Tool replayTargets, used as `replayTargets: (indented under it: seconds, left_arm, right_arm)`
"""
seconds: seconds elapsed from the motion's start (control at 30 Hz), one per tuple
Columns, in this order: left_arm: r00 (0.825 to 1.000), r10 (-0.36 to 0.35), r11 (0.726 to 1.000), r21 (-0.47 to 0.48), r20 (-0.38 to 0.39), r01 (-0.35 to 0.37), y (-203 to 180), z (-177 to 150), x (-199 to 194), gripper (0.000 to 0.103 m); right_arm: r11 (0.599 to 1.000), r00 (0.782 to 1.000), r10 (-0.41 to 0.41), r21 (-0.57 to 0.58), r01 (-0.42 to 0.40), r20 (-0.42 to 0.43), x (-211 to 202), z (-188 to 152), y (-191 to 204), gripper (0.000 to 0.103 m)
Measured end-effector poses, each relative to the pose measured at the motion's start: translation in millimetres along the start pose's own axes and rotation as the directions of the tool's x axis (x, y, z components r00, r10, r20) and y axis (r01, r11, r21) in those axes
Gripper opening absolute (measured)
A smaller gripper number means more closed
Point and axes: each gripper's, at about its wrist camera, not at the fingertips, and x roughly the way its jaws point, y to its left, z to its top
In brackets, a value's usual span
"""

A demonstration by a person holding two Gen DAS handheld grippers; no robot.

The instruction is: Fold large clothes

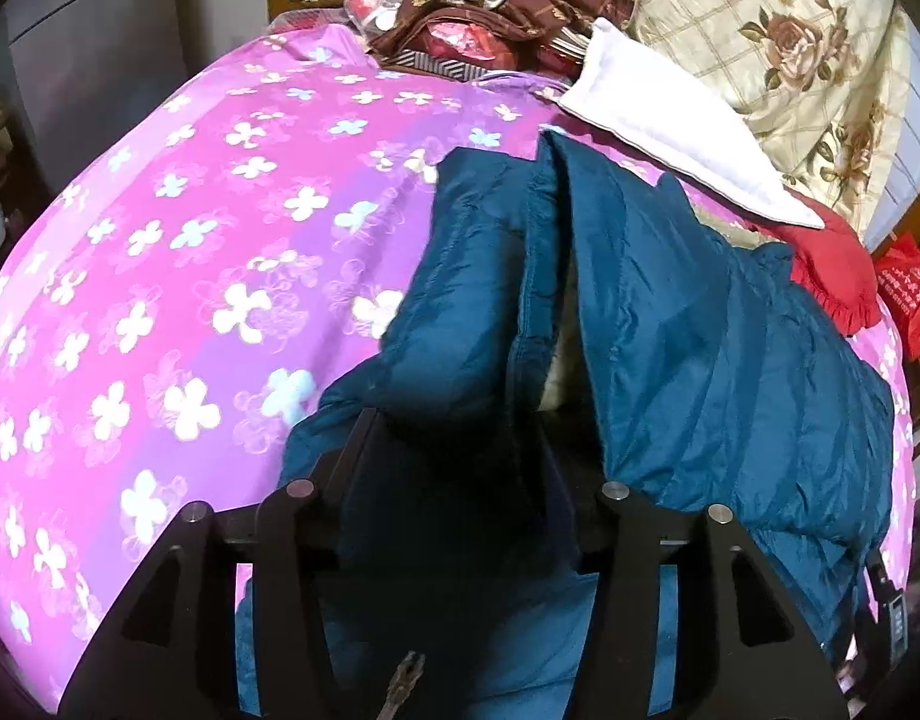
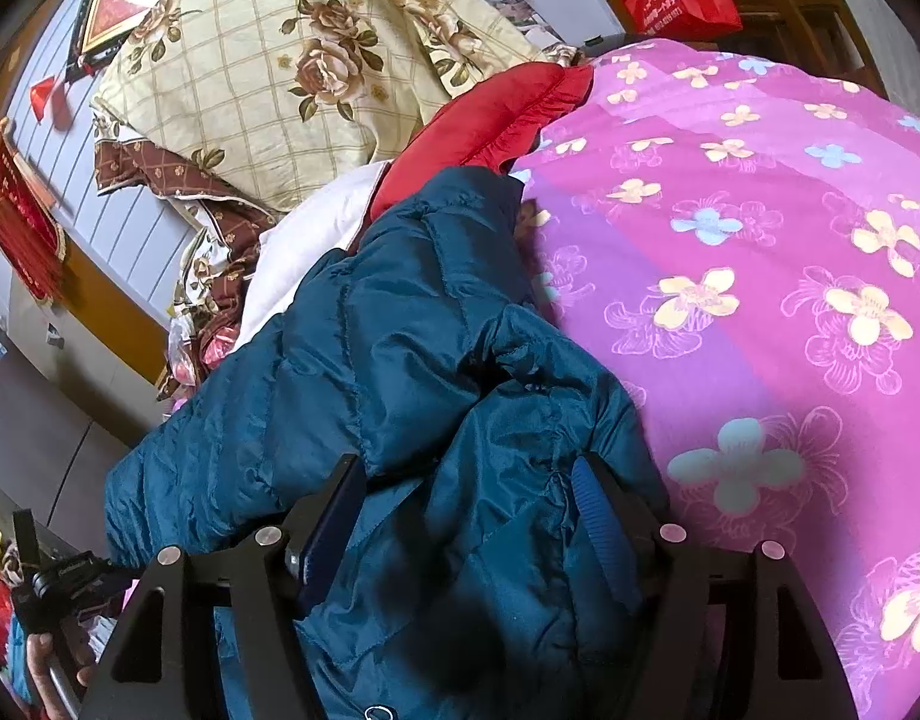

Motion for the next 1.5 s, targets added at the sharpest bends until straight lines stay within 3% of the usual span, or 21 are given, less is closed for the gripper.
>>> replayTargets:
  seconds: [0.13,0.23,0.4,0.53,0.63,0.8,0.93,1.1,1.27,1.4,1.5]
  left_arm:
    - [1.000,-0.005,0.999,-0.032,0.020,0.006,15.1,-1.4,-5.7,0.049]
    - [0.999,0.019,1.000,-0.007,0.033,-0.019,16.6,-6.1,-3.5,0.049]
    - [0.995,0.025,0.991,0.126,0.095,-0.037,-23.6,-9.0,-2.3,0.050]
    - [0.999,-0.024,0.992,0.128,0.034,0.019,-47.9,-2.2,26.3,0.050]
    - [0.999,0.022,0.993,0.117,0.035,-0.026,-54.3,-2.0,48.6,0.053]
    - [0.996,0.067,0.980,0.186,0.056,-0.076,-65.3,-1.6,60.9,0.056]
    - [0.999,0.033,0.985,0.165,0.041,-0.040,-53.5,-1.5,44.5,0.056]
    - [0.992,0.051,0.985,0.158,0.117,-0.069,-31.1,-20.9,2.2,0.056]
    - [0.992,0.048,0.988,0.142,0.117,-0.065,3.9,-48.8,-27.8,0.056]
    - [0.992,0.063,0.988,0.131,0.113,-0.078,29.3,-73.8,-44.0,0.056]
    - [0.990,0.074,0.989,0.122,0.121,-0.089,47.2,-90.8,-56.3,0.056]
  right_arm:
    - [1.000,1.000,0.009,0.003,-0.009,0.008,0.3,-1.2,-2.9,0.070]
    - [1.000,1.000,0.007,0.004,-0.008,0.012,0.8,-1.8,-3.5,0.071]
    - [0.999,1.000,-0.021,-0.029,0.021,0.011,2.1,-4.2,3.8,0.074]
    - [0.999,0.999,-0.033,-0.042,0.033,0.009,3.3,-5.1,7.5,0.075]
    - [0.998,0.999,-0.038,-0.047,0.038,0.009,3.1,-6.0,8.8,0.076]
    - [0.997,0.999,-0.045,-0.056,0.046,0.006,4.2,-5.7,10.5,0.078]
    - [0.998,0.999,-0.042,-0.054,0.043,0.007,4.2,-6.2,10.4,0.078]
    - [0.999,1.000,-0.028,-0.042,0.029,0.012,2.7,-7.4,6.8,0.078]
    - [1.000,1.000,-0.008,-0.014,0.008,0.018,1.5,-6.7,0.5,0.078]
    - [0.998,0.999,-0.047,-0.035,0.048,0.011,4.2,-6.5,6.1,0.078]
    - [0.985,0.990,-0.141,-0.108,0.138,-0.024,9.1,-6.2,19.9,0.078]
